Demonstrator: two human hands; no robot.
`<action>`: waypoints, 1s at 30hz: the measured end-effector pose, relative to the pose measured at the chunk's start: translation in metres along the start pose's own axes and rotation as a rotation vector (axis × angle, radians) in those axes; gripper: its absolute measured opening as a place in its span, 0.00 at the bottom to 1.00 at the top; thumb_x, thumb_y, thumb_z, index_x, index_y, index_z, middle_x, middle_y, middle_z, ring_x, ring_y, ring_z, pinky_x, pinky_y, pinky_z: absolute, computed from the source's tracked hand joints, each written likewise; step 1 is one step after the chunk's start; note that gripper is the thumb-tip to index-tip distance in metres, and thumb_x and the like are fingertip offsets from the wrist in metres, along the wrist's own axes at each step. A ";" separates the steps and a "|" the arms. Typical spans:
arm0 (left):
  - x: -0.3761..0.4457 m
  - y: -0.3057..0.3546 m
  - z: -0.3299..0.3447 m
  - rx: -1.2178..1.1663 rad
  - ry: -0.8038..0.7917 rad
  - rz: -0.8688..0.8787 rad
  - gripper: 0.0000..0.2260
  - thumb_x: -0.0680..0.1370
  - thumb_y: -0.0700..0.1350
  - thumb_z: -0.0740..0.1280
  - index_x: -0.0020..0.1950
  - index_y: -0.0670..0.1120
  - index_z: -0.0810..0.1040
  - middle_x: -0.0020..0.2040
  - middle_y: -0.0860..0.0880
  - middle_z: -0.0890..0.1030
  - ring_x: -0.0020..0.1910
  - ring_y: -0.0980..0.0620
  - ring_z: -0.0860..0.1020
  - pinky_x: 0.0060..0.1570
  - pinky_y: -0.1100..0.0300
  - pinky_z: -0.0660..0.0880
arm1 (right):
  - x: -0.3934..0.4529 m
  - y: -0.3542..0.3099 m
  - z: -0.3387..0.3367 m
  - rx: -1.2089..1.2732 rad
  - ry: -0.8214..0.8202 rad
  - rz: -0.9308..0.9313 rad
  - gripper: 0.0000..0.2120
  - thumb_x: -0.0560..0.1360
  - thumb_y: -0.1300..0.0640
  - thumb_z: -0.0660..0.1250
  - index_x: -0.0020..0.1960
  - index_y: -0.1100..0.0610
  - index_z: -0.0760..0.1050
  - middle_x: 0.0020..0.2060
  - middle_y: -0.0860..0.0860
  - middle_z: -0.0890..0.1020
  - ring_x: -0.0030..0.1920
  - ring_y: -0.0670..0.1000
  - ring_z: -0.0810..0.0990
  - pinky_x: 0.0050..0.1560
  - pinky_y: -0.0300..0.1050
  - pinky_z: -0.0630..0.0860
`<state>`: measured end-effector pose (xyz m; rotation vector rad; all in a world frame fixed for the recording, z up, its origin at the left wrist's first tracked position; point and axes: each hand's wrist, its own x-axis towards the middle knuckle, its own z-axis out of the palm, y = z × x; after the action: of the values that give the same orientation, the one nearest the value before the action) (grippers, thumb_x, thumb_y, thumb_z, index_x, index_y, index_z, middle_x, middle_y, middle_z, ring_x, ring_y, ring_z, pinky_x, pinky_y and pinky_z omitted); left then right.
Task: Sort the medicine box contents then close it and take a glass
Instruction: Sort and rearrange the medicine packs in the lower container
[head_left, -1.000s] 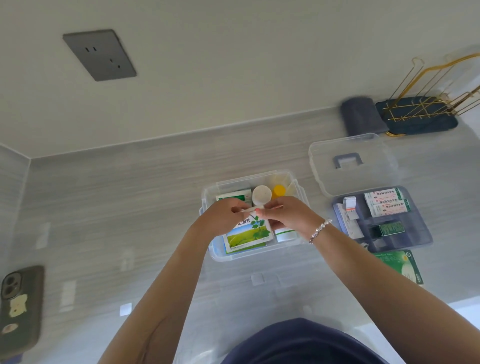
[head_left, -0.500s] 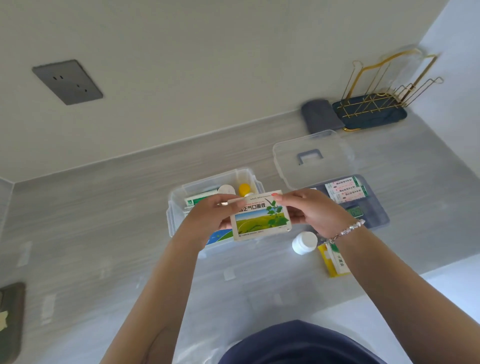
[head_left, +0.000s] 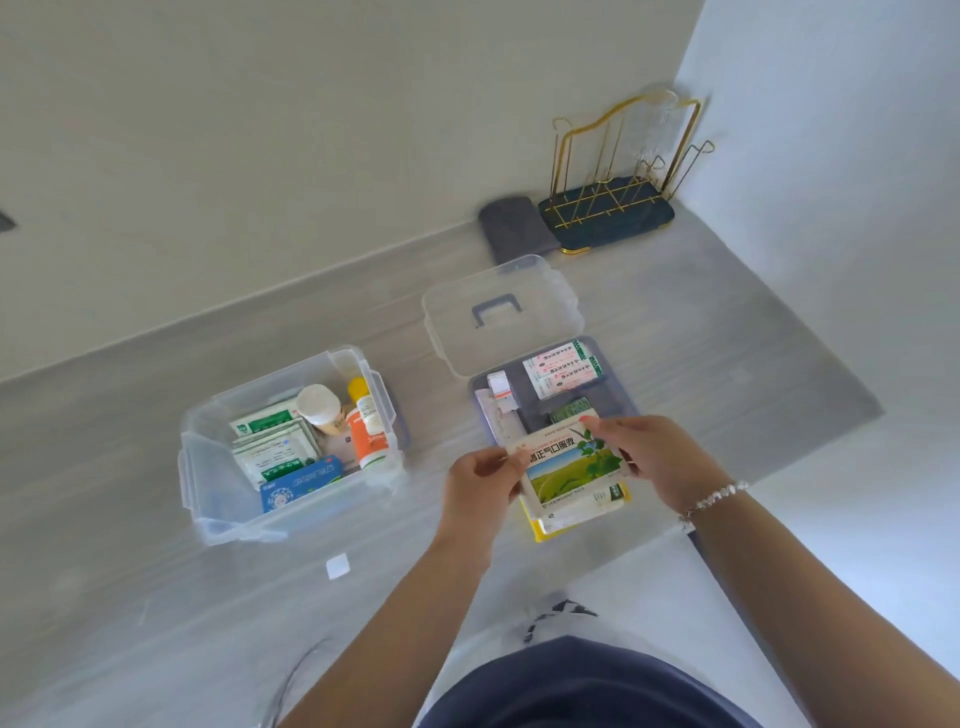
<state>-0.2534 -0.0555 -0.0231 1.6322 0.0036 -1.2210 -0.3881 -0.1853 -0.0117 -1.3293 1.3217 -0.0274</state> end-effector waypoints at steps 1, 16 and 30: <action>0.002 -0.007 0.006 0.009 0.024 -0.002 0.03 0.74 0.41 0.69 0.44 0.42 0.78 0.47 0.43 0.84 0.49 0.44 0.82 0.52 0.52 0.79 | 0.004 0.008 -0.001 -0.004 0.012 0.030 0.17 0.71 0.45 0.68 0.43 0.60 0.82 0.32 0.57 0.84 0.34 0.50 0.84 0.42 0.44 0.80; 0.003 -0.046 0.040 0.224 0.184 0.053 0.08 0.78 0.44 0.63 0.55 0.50 0.79 0.46 0.53 0.81 0.40 0.60 0.78 0.29 0.73 0.71 | 0.018 0.051 0.015 -0.218 0.145 -0.123 0.15 0.78 0.49 0.57 0.49 0.53 0.81 0.36 0.49 0.81 0.32 0.42 0.77 0.29 0.33 0.70; -0.018 -0.020 0.005 0.260 0.096 0.243 0.11 0.77 0.47 0.62 0.59 0.52 0.75 0.52 0.56 0.79 0.51 0.59 0.76 0.48 0.66 0.73 | -0.003 0.019 0.037 -0.173 0.270 -0.310 0.16 0.76 0.54 0.63 0.62 0.56 0.75 0.56 0.53 0.81 0.50 0.45 0.75 0.49 0.35 0.71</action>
<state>-0.2760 -0.0405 -0.0242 1.8530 -0.2963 -0.9864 -0.3760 -0.1519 -0.0338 -1.7153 1.3510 -0.3222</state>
